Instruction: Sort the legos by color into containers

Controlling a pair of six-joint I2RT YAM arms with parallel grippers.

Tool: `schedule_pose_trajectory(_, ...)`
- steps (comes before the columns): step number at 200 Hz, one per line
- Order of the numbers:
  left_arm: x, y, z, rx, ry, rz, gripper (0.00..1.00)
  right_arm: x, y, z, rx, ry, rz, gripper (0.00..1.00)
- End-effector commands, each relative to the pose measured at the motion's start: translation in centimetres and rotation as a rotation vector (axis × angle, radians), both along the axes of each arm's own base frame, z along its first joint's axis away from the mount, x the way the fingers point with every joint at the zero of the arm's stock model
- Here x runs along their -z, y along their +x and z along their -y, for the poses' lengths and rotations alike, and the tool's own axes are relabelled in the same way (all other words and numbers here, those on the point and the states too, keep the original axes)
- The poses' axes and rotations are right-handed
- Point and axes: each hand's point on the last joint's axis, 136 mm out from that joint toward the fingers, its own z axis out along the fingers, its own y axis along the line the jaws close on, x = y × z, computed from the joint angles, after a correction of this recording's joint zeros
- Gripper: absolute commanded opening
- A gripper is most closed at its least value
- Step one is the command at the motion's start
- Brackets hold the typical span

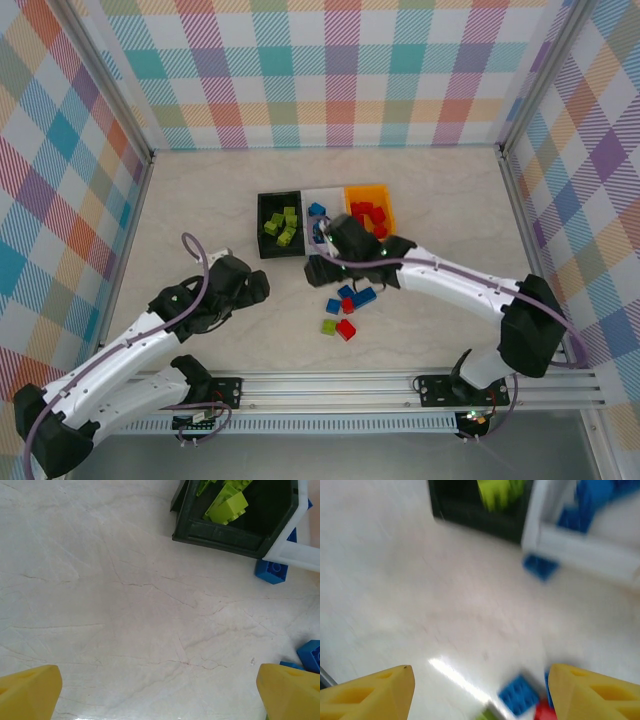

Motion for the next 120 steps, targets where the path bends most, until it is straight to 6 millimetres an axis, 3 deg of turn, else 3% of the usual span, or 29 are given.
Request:
schedule_pose_trajectory(1, -0.4, 0.7, 0.8, 0.016, -0.010, 0.008, 1.00, 4.0, -3.3, 2.8, 0.040, -0.097, -0.099, 0.71)
schedule_pose_trajectory(25, -0.1, 0.9, 0.8, 0.013, -0.005, -0.001, 1.00, 7.3, -5.9, 4.9, 0.046, -0.207, -0.147, 0.71)
schedule_pose_trajectory(47, 0.1, 0.7, 0.7, 0.009, -0.003, -0.007, 1.00, 9.5, -7.4, 5.6, 0.038, -0.248, -0.199, 0.72)
schedule_pose_trajectory(81, 0.2, 0.5, 0.2, -0.001, 0.005, -0.005, 1.00, 11.1, -8.4, 4.5, -0.017, -0.257, -0.231, 0.72)
schedule_pose_trajectory(101, 0.3, 0.4, 0.2, -0.002, 0.009, -0.011, 1.00, 11.5, -8.6, 3.6, -0.042, -0.267, -0.236, 0.68)
schedule_pose_trajectory(120, 0.4, 0.3, 0.2, 0.000, 0.008, -0.015, 1.00, 12.3, -8.5, 3.9, -0.034, -0.317, -0.233, 0.63)
